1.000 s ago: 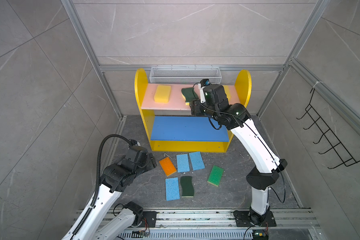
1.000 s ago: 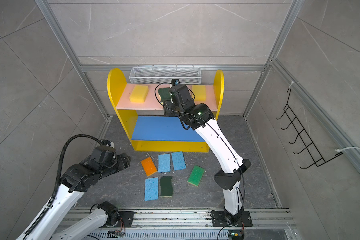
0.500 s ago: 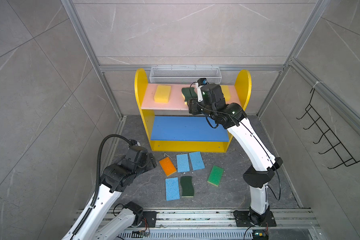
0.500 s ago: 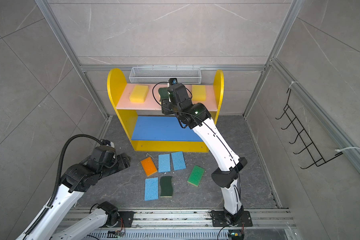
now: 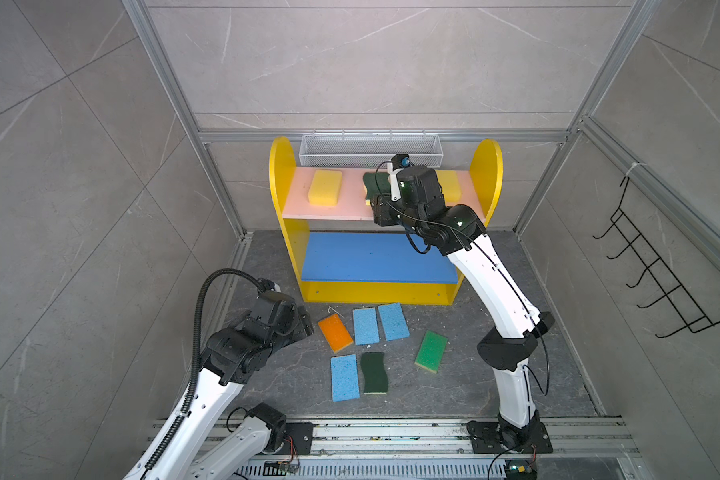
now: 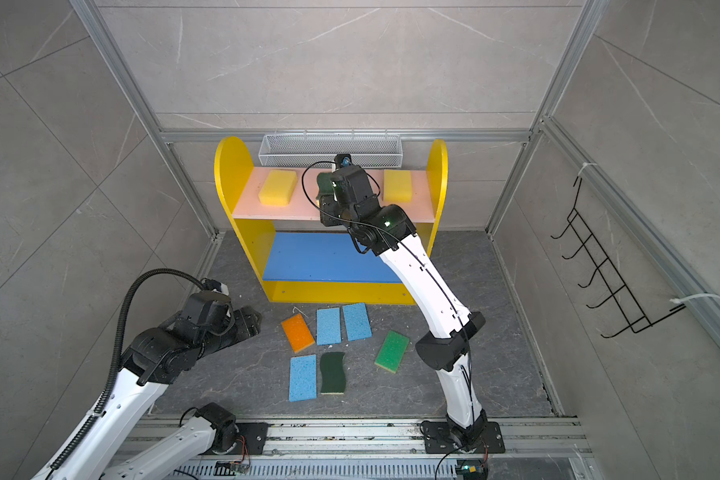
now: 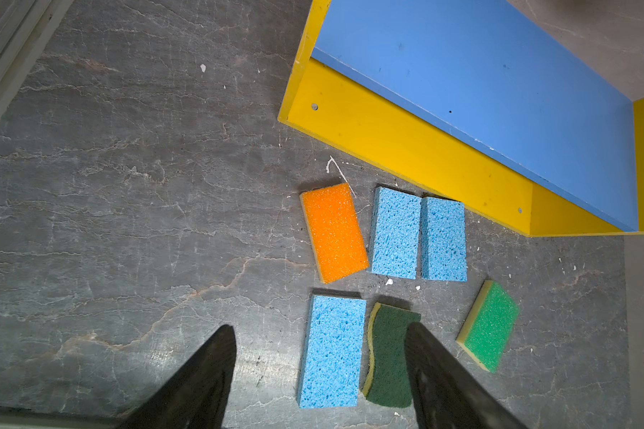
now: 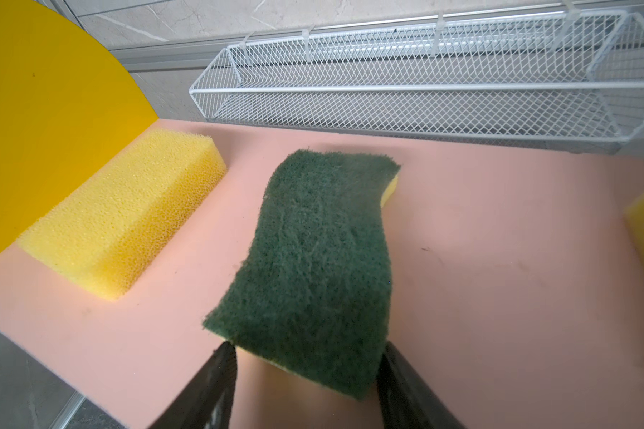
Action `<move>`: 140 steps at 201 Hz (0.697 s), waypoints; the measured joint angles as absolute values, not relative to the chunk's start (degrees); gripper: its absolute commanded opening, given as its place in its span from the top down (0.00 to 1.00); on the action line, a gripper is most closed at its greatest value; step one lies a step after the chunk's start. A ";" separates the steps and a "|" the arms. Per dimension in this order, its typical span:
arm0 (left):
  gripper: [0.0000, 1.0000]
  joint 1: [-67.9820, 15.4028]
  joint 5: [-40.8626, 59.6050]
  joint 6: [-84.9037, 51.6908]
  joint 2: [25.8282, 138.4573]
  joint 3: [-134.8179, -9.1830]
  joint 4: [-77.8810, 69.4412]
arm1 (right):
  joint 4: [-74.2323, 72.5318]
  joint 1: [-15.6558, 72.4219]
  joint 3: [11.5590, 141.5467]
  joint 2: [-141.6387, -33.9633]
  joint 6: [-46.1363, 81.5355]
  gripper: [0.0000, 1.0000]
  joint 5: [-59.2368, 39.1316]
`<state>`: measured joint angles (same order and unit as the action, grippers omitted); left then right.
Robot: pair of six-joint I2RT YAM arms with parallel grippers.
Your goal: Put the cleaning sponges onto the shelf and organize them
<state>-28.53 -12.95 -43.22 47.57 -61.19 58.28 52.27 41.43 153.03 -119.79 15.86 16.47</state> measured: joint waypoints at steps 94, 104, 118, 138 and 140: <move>0.26 -28.53 -12.91 -42.83 48.69 -61.63 58.33 | 52.77 41.45 153.29 -119.70 15.84 0.34 17.17; 0.27 -28.53 -12.91 -42.63 49.21 -62.15 58.30 | 53.28 41.50 152.44 -118.76 15.84 0.33 17.34; 0.27 -28.53 -12.95 -42.39 49.60 -63.02 58.35 | 54.28 41.50 150.36 -116.73 15.84 0.30 17.37; 0.28 -28.56 -12.97 -41.82 49.93 -65.30 58.92 | 55.35 41.50 145.08 -112.09 15.84 0.27 17.12; 0.28 -28.56 -12.97 -41.74 49.98 -65.60 59.00 | 55.44 41.50 144.49 -111.57 15.81 0.27 17.06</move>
<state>-28.56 -12.97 -41.74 49.98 -65.60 59.00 55.44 41.50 144.49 -111.57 15.81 17.06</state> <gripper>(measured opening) 0.727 0.721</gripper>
